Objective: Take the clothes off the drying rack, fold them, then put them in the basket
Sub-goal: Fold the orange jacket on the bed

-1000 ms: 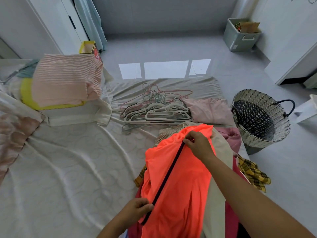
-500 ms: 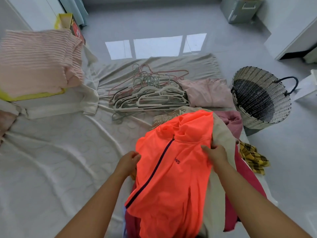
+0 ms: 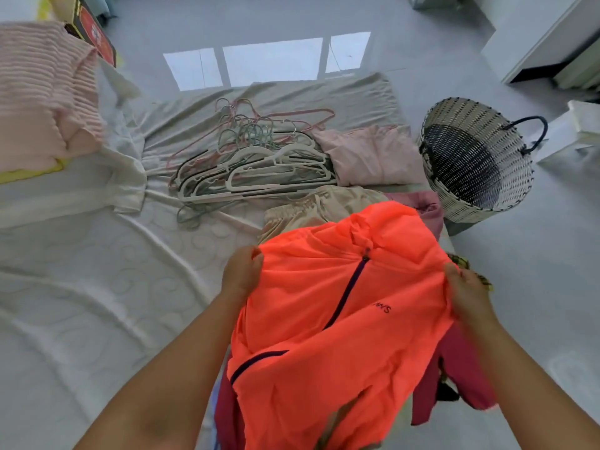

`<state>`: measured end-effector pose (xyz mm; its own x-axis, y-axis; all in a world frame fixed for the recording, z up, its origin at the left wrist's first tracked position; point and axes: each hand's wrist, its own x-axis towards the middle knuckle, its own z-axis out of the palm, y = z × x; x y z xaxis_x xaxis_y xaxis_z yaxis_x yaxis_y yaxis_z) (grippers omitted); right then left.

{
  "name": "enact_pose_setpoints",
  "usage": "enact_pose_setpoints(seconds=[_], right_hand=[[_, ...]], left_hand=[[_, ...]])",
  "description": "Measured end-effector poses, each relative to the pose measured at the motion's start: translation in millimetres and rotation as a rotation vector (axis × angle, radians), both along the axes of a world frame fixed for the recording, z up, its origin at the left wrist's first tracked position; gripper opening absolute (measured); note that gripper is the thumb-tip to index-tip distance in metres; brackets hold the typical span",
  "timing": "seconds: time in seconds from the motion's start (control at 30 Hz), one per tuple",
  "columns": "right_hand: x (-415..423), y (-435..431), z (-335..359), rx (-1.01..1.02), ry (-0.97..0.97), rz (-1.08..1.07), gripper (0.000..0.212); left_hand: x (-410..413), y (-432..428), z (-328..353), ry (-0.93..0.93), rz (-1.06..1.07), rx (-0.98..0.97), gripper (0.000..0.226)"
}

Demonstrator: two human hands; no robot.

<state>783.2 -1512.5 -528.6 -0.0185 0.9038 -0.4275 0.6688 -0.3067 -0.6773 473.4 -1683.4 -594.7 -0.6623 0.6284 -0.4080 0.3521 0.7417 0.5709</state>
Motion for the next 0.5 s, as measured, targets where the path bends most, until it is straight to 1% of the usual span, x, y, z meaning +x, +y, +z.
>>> enact_pose_setpoints(seconds=[0.03,0.1,0.2,0.23,0.3,0.37,0.4,0.43,0.47,0.5], right_hand=[[1.6,-1.9,-2.6,-0.048,0.029,0.014,0.030],[5.4,-9.1,-4.5,-0.066,0.083,0.012,0.028],[14.5,-20.2,-4.5,-0.114,0.183,-0.077,0.025],[18.3,-22.5,-3.4,-0.150,0.221,-0.108,0.024],[26.0,-26.1,2.8,-0.218,0.308,-0.158,0.017],[32.7,-27.2,15.0,-0.166,0.360,-0.179,0.014],[35.2,-26.7,22.1,-0.105,0.356,-0.168,0.014],[37.1,-25.8,29.0,-0.041,0.338,-0.145,0.013],[37.5,-24.7,36.2,0.012,0.322,-0.115,0.013],[36.9,-23.1,43.0,0.049,0.312,-0.079,0.014]], left_hand=[[-0.9,12.9,-0.4,0.015,-0.041,0.017,0.026],[2.0,40.1,-3.1,0.007,-0.142,0.056,0.035],[15.8,73.3,-2.9,-0.075,-0.303,0.047,0.048],[21.0,79.9,-2.0,-0.114,-0.333,0.024,0.047],[26.5,84.3,4.1,-0.144,-0.370,-0.030,0.036],[23.2,82.3,17.9,-0.171,-0.337,-0.023,0.026],[18.5,79.1,26.8,-0.228,-0.297,0.006,0.018],[14.1,73.7,39.9,-0.326,-0.238,0.049,0.010],[8.9,66.7,54.4,-0.426,-0.177,0.099,0.008],[4.4,58.6,71.1,-0.515,-0.127,0.150,0.012]])
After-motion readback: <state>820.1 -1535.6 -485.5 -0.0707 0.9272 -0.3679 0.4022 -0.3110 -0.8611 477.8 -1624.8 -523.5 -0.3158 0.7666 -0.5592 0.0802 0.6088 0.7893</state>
